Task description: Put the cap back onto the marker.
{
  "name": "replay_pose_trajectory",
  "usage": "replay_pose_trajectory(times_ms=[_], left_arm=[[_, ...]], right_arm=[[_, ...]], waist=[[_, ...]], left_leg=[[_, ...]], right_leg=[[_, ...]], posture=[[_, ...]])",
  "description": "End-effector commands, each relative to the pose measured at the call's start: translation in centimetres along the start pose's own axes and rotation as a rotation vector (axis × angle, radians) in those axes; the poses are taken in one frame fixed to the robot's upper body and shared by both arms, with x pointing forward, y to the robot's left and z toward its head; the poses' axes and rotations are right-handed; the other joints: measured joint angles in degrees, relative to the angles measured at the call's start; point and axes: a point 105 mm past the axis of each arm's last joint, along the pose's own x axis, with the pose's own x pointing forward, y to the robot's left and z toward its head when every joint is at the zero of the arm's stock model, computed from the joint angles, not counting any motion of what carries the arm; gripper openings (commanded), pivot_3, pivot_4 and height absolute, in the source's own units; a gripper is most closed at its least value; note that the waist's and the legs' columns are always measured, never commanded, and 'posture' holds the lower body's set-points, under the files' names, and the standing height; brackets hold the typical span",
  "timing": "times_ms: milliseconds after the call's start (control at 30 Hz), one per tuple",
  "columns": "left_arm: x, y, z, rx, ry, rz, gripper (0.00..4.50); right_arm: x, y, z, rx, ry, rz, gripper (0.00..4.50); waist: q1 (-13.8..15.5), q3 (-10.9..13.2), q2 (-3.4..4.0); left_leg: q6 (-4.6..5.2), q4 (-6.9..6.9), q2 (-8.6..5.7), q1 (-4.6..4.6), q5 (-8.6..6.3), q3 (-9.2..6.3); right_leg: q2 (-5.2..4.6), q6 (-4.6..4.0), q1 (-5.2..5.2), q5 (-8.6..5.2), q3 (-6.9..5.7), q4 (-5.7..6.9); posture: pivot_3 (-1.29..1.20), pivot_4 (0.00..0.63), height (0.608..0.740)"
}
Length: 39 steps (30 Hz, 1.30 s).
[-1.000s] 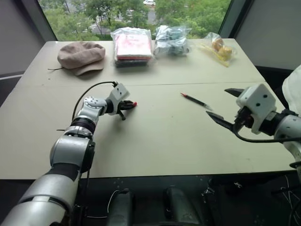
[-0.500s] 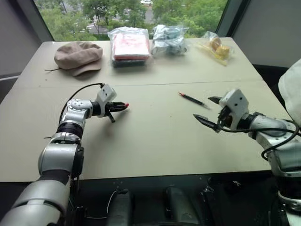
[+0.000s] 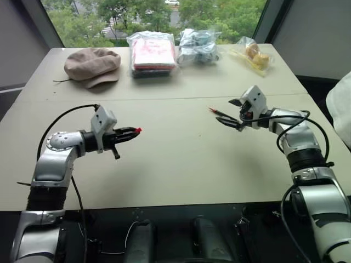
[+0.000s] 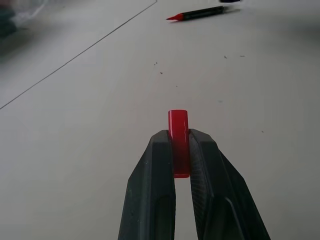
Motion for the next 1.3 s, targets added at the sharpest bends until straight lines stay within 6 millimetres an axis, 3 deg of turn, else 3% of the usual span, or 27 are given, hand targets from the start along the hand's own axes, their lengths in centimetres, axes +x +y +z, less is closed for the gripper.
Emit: replay_pose_trajectory(times_ms=[33, 367, 1033, 1300], left_arm=[[-1.0, -0.3, 1.5, 0.033, -0.025, 0.03, 0.02], [-1.4, -1.0, 1.3, 0.032, -0.015, 0.062, 0.02], [-0.8, -1.2, 1.6, 0.042, -0.029, 0.083, 0.02], [-0.9, -1.3, 1.6, 0.04, -0.03, 0.093, 0.0]], right_arm=[[0.4, -1.0, 0.3, -0.009, 0.008, -0.015, 4.5], [0.4, -1.5, -2.3, 0.062, 0.134, -0.054, 4.5], [2.0, -0.1, -2.4, 0.278, 0.096, -0.031, 4.5], [2.7, 0.4, -2.1, 0.273, 0.091, -0.013, 0.55]], waist=[[-0.19, 0.01, 0.01], [-0.3, 0.01, 0.01], [-1.59, 0.01, 0.02], [-1.59, 0.01, 0.02]], left_leg=[[0.0, 0.0, 0.0, 0.01, 0.0, 0.02], [-0.01, -0.05, 0.0, 0.02, 0.0, 0.02], [-0.01, -0.07, 0.0, 0.04, 0.0, 0.02], [-0.01, -0.08, 0.0, 0.04, 0.0, 0.02]], right_leg=[[0.0, 0.0, 0.0, 0.0, 0.01, 0.0], [0.0, -0.01, -0.01, 0.0, 0.02, 0.0], [0.01, -0.02, -0.01, 0.0, 0.03, 0.01], [0.01, -0.02, -0.01, 0.0, 0.03, 0.01]], posture=[[0.0, 0.15, 0.74], [0.0, 0.15, 0.74], [0.0, 0.15, 0.74], [0.0, 0.15, 0.74]])
